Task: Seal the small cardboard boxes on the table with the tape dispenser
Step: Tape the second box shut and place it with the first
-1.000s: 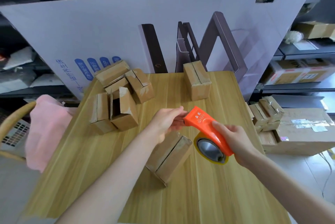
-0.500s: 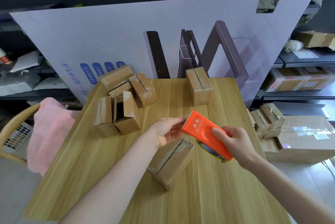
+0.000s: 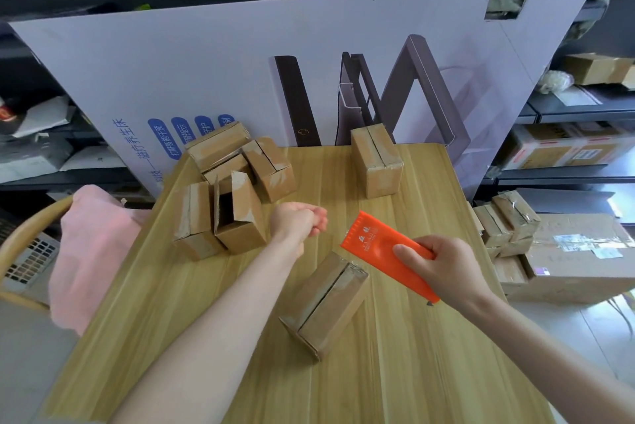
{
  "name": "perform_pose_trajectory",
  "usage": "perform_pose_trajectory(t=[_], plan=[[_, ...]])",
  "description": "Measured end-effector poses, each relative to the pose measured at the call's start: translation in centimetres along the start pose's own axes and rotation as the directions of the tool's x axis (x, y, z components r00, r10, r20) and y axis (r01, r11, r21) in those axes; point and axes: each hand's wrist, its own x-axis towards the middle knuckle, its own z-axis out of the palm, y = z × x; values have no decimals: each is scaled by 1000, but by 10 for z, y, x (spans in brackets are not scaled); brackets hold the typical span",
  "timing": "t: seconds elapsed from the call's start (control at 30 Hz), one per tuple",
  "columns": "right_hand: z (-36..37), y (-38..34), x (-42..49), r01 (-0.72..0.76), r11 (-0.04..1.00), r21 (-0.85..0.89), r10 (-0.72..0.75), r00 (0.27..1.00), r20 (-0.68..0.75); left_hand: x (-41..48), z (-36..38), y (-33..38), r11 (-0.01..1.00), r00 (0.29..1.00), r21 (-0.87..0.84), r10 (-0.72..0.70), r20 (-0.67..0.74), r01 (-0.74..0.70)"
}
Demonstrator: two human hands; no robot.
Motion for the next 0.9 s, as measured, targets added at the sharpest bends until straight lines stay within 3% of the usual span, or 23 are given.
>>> perform_pose_trajectory(t=[0.13, 0.3, 0.47, 0.77, 0.9], plan=[[-24, 34, -12, -86, 996, -20, 86, 996, -20, 31, -34, -10, 999, 989, 34, -16, -150, 22], [-15, 63, -18, -200, 965, -167, 195, 980, -46, 46, -14, -46, 992, 994, 80, -98, -48, 102], [-1, 74, -10, -264, 886, -382, 250, 964, -87, 61, 7, -73, 980, 989, 152, -119, -92, 132], [5, 97, -3, -343, 795, -500, 333, 936, -112, 80, 35, -103, 930, 988, 332, -150, -46, 156], [16, 104, 1, -367, 752, -547, 382, 920, -92, 81, 39, -114, 907, 984, 384, -154, -89, 176]])
